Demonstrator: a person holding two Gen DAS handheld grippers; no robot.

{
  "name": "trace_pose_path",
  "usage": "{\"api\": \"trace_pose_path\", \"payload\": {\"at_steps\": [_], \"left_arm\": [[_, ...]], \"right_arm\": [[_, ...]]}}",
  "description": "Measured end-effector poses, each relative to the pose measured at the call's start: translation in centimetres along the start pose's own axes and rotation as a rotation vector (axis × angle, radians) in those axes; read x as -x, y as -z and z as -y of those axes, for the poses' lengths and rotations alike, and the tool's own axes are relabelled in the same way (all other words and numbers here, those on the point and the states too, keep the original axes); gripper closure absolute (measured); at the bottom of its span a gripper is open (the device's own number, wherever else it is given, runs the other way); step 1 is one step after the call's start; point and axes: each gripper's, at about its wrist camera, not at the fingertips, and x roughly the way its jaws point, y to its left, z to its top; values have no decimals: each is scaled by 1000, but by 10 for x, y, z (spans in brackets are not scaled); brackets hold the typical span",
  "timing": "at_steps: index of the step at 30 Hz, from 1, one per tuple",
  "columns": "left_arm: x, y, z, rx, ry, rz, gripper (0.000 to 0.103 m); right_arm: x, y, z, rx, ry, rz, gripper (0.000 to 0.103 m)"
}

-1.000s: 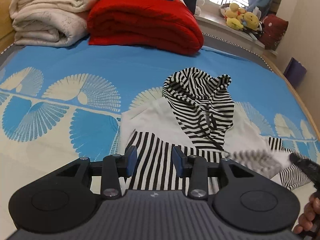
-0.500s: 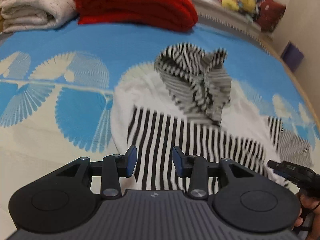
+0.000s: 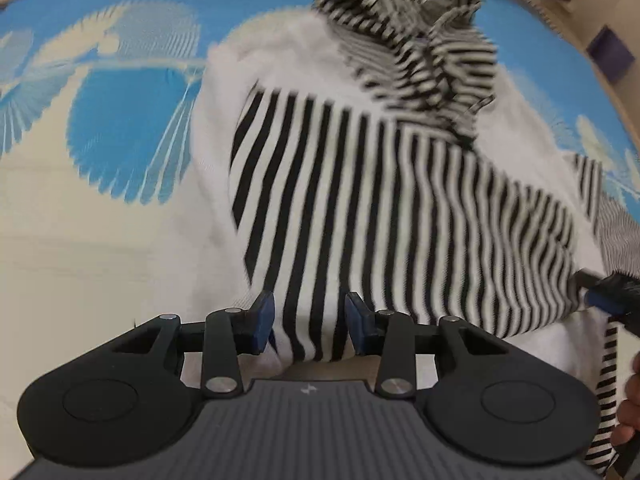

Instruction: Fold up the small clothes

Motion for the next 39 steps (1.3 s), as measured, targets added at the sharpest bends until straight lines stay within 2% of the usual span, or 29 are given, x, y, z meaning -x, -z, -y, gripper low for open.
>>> {"api": "trace_pose_path", "payload": {"at_steps": [2, 5, 7, 9, 12, 14, 17, 20, 24, 29, 35, 39], "left_arm": [[4, -2, 0, 19, -4, 0, 61], [30, -9, 11, 3, 23, 97, 60], [38, -12, 16, -6, 38, 118, 60], [43, -14, 23, -17, 23, 117, 60], [63, -17, 36, -71, 13, 184, 58], [77, -18, 44, -104, 17, 234, 48], [86, -16, 57, -163, -3, 278, 45], [82, -12, 67, -220, -43, 281, 45], [75, -8, 72, -249, -52, 271, 45], [76, -8, 74, -247, -47, 283, 45], [74, -12, 74, -218, -49, 283, 45], [71, -16, 74, -205, -46, 279, 45]], "right_arm": [[4, 0, 1, 15, -23, 21, 57], [-7, -1, 10, -1, -4, -38, 57], [-5, -4, 10, 15, -11, -35, 57], [5, -7, 6, 42, -2, 2, 57], [26, -13, 8, 46, -31, 71, 57], [38, -18, 10, 53, -44, 112, 57], [52, -26, 14, 67, -53, 176, 57], [64, -35, 22, 60, -59, 230, 57], [75, -46, 42, 22, -54, 274, 57], [77, -55, 62, -19, -47, 286, 57], [78, -62, 86, -5, -22, 324, 57], [76, -73, 125, -72, 22, 353, 57]]}}
